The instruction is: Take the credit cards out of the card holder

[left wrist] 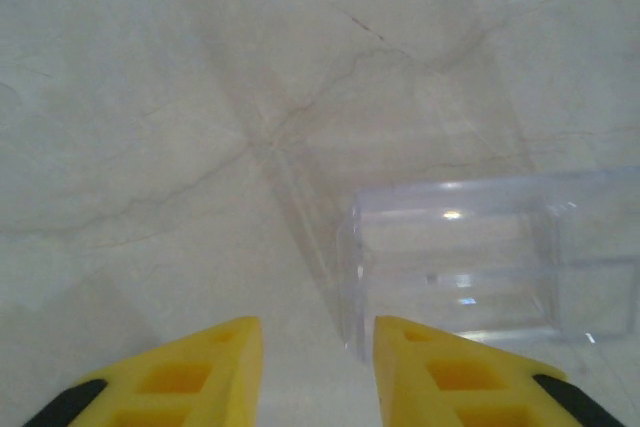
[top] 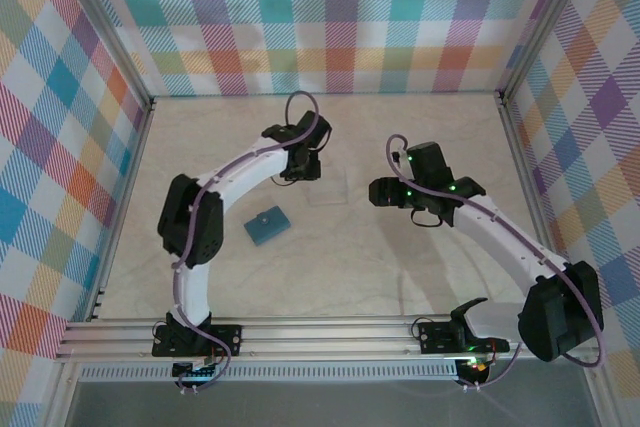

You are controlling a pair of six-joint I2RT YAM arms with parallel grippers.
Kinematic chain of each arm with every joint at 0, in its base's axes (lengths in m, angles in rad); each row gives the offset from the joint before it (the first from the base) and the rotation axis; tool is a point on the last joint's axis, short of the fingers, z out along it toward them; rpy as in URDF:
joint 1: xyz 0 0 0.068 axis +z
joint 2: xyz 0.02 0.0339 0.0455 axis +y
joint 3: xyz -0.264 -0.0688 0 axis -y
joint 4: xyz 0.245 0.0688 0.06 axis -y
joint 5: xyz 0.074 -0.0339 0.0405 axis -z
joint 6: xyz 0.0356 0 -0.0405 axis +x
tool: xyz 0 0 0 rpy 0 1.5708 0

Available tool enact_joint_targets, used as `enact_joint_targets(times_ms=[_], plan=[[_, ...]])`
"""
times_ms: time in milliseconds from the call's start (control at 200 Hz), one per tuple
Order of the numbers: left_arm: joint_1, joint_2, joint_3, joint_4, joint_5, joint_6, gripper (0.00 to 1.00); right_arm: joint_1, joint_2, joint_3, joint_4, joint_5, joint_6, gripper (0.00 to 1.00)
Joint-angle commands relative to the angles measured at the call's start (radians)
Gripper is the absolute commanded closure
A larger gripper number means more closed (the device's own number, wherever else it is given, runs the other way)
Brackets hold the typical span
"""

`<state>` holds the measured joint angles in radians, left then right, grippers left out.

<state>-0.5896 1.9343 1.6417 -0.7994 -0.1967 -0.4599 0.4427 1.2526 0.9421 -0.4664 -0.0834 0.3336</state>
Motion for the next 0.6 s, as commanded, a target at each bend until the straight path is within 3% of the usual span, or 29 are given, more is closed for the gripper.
enact_joint_targets(times_ms=[0,165,310,595], plan=[[0.063,-0.113,-0.099,0.024,0.073,0.029,0.62,0.002,-0.020,0.003,-0.024,-0.063,0.052,0.28],[0.170,-0.197,-0.252,0.053,0.187,0.079,0.62,0.006,-0.027,-0.019,-0.023,-0.108,0.096,0.29],[0.258,-0.197,-0.329,0.066,0.327,0.148,0.51,0.016,-0.035,-0.044,-0.023,-0.124,0.123,0.29],[0.321,-0.115,-0.395,0.082,0.368,0.222,0.43,0.028,-0.051,-0.059,-0.052,-0.139,0.133,0.29]])
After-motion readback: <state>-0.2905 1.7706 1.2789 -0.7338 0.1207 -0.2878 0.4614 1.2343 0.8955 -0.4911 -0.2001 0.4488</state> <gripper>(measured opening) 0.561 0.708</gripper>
